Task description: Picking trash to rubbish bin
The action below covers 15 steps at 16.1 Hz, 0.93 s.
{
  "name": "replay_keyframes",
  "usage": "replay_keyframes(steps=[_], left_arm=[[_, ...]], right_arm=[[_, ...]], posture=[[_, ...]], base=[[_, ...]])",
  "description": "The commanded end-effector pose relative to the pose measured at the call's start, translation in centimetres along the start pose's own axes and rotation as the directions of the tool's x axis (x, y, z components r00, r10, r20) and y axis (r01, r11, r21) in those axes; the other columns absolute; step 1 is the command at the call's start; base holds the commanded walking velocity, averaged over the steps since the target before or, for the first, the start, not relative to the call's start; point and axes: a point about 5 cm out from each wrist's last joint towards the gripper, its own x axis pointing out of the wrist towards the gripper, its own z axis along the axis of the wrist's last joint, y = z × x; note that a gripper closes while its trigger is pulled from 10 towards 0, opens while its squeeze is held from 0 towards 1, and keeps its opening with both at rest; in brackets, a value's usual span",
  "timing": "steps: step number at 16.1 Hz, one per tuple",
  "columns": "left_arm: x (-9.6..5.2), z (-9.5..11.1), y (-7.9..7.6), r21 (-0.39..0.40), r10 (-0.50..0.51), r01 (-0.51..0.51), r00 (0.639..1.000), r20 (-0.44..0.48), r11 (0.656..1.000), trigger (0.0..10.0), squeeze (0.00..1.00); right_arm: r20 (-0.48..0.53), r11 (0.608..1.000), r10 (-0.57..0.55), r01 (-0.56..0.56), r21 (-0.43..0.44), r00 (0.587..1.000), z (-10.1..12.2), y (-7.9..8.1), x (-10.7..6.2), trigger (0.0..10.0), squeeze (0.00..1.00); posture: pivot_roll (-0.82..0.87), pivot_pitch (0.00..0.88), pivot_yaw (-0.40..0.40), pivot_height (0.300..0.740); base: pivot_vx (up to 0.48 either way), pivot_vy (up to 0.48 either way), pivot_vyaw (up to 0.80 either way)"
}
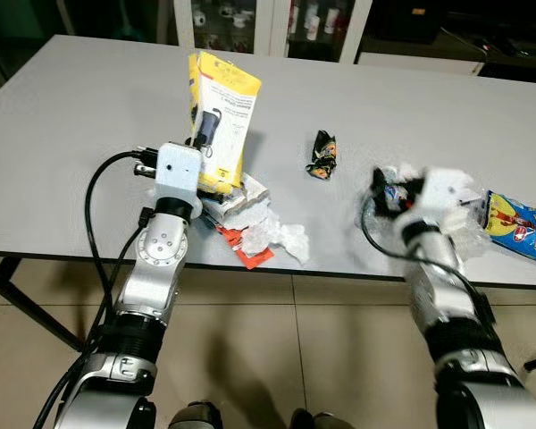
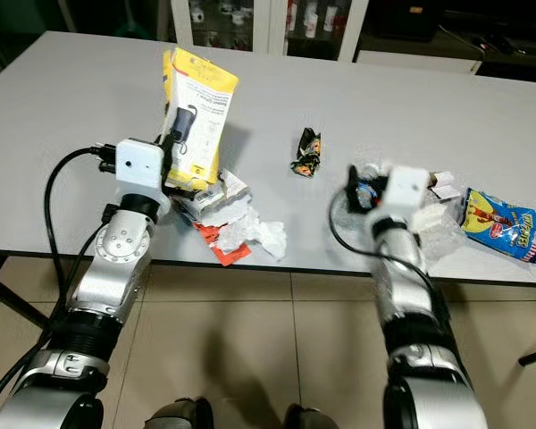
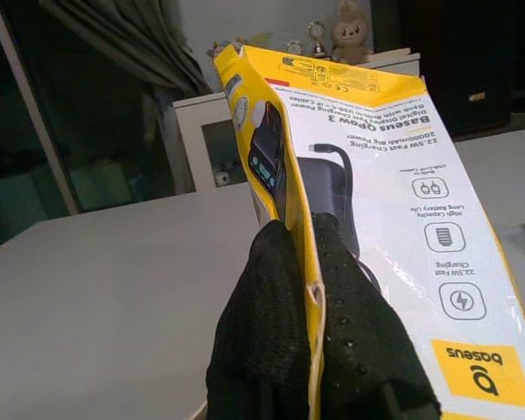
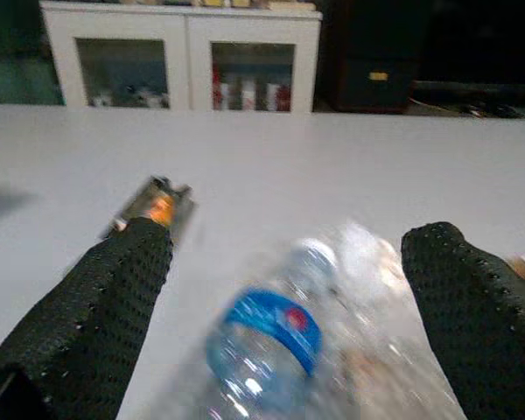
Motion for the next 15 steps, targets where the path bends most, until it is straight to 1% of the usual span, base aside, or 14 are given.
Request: replay_keyframes(steps=[1,2,4,6,9,13,15], left_arm=[[-0.3,-0.4,-0.3,0.006,-0.017,0.017,1.0,-0.01,1.0,10.0,0.0],[-0.3,-0.5,-0.4,0.01,-0.022,0.022,1.0,-0.014,1.0,10.0,0.0],[-0.2,-0.7,-0.4,0.012,-0.026,0.026,0.999,-0.02,1.0,10.0,0.0],[-0.4,-1.4,-0.7,0.011,-0.039,0.04,0.998,-0.049,0.999,10.0,0.0],[-1.1,-2.6,-1.1,0.005,-0.053,0.054,0.995,-0.09,0.999,10.0,0.0],[-1.0,-2.5,-1.0,0.012,-0.049,0.05,0.995,-0.085,0.999,10.0,0.0],[-0.9,-2.5,-0.8,0.013,-0.046,0.047,0.996,-0.08,0.999,10.0,0.0]], right_arm=[[0.023,0.999,-0.04,0.041,-0.004,0.999,0.3,-1.1,-0.1,10.0,1.0],[0.034,0.998,-0.057,0.057,0.004,0.998,0.4,-1.3,-0.1,10.0,1.0],[0.044,0.997,-0.076,0.076,0.009,0.996,0.4,-1.1,-0.1,10.0,1.0],[0.022,0.998,-0.064,0.064,0.009,0.998,-0.1,-0.8,-0.2,10.0,1.0],[-0.017,0.997,-0.083,0.083,0.007,0.996,-1.3,-1.1,-0.8,10.0,1.0],[-0.026,0.996,-0.09,0.09,0.011,0.996,-1.7,-1.1,-1.0,10.0,1.0],[0.001,0.996,-0.084,0.084,0.026,0.997,-1.2,-0.8,-0.7,10.0,1.0]], posture=[[0.01,0.049,-0.047,0.74],[0.01,0.049,-0.041,0.74],[0.01,0.051,-0.036,0.74],[0.01,0.054,-0.034,0.74],[0.01,0.059,-0.034,0.74],[0.01,0.067,-0.036,0.74],[0.01,0.07,-0.035,0.74]], base=[[0.0,0.0,0.0],[0.0,0.0,0.0],[0.0,0.0,0.0],[0.0,0.0,0.0],[0.0,0.0,0.0],[0.0,0.0,0.0],[0.0,0.0,0.0]])
